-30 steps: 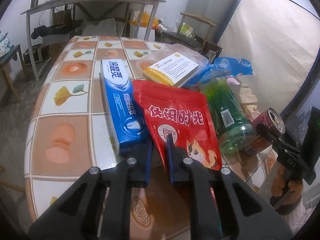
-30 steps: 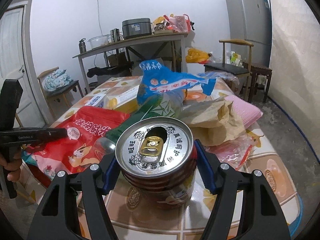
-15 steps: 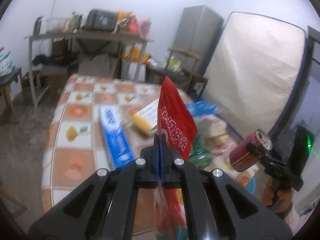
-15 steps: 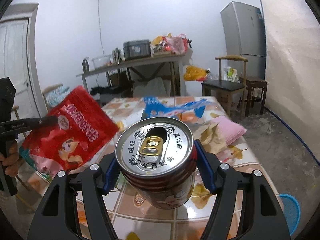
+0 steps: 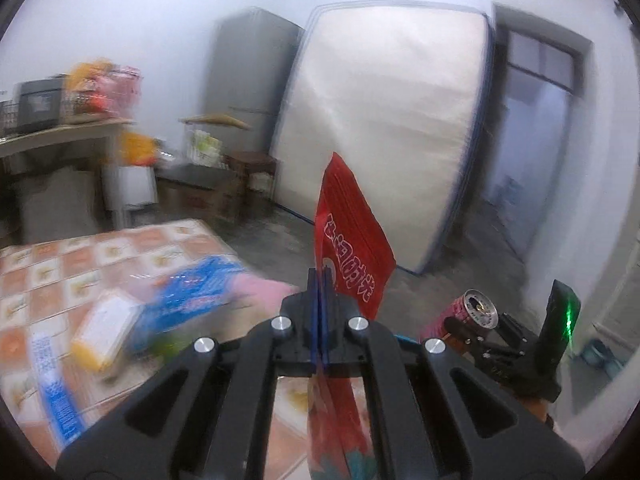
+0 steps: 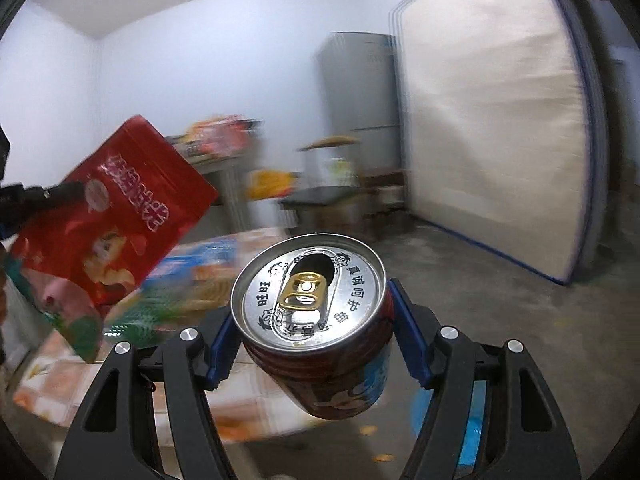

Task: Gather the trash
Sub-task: 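Carry the red bag and can to the blue wastebasket and release both, then move both tools back over the table toward the remaining items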

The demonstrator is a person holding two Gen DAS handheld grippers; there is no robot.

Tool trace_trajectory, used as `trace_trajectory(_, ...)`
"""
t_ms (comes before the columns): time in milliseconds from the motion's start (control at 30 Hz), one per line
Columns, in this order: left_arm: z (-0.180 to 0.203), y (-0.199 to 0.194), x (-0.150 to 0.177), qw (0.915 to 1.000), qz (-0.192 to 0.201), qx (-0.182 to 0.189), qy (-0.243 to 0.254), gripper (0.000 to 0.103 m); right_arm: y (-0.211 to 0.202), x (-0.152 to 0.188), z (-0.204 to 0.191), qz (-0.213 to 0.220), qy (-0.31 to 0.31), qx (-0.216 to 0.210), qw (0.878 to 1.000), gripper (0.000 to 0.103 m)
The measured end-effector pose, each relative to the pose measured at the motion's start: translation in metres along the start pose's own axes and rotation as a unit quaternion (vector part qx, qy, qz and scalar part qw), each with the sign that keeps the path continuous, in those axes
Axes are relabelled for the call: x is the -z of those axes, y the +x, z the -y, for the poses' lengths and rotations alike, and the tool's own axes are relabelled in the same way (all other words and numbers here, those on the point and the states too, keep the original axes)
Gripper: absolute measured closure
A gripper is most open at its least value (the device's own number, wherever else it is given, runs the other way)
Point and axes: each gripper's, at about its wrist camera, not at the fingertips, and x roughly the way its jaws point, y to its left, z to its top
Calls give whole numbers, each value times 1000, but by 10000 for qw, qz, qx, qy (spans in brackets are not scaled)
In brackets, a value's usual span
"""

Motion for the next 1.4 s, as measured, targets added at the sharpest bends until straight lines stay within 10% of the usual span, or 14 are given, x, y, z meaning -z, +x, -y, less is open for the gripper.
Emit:
trace_trajectory(300, 128, 252, 14, 9703, -2130, 852, 774, 103, 28, 56, 151, -677, 1132, 1349, 9820, 37)
trace_trajectory(667, 172, 467, 134, 9048, -4220, 36, 571, 102, 145, 146, 246, -2073, 1969, 1481, 9467, 37)
trace_trajectory(800, 168, 490, 153, 8972, -4404, -198, 257, 77, 181, 179, 264, -2561, 2072, 1503, 9321, 37)
trace_trajectory(1100, 187, 435, 106, 9259, -3753, 206, 386, 50, 224, 227, 274, -3197, 2012, 1409, 9151, 37)
trace_trajectory(1400, 171, 285, 19, 9697, -2283, 606, 627, 25, 242, 256, 280, -3712, 2026, 1519, 8934, 37)
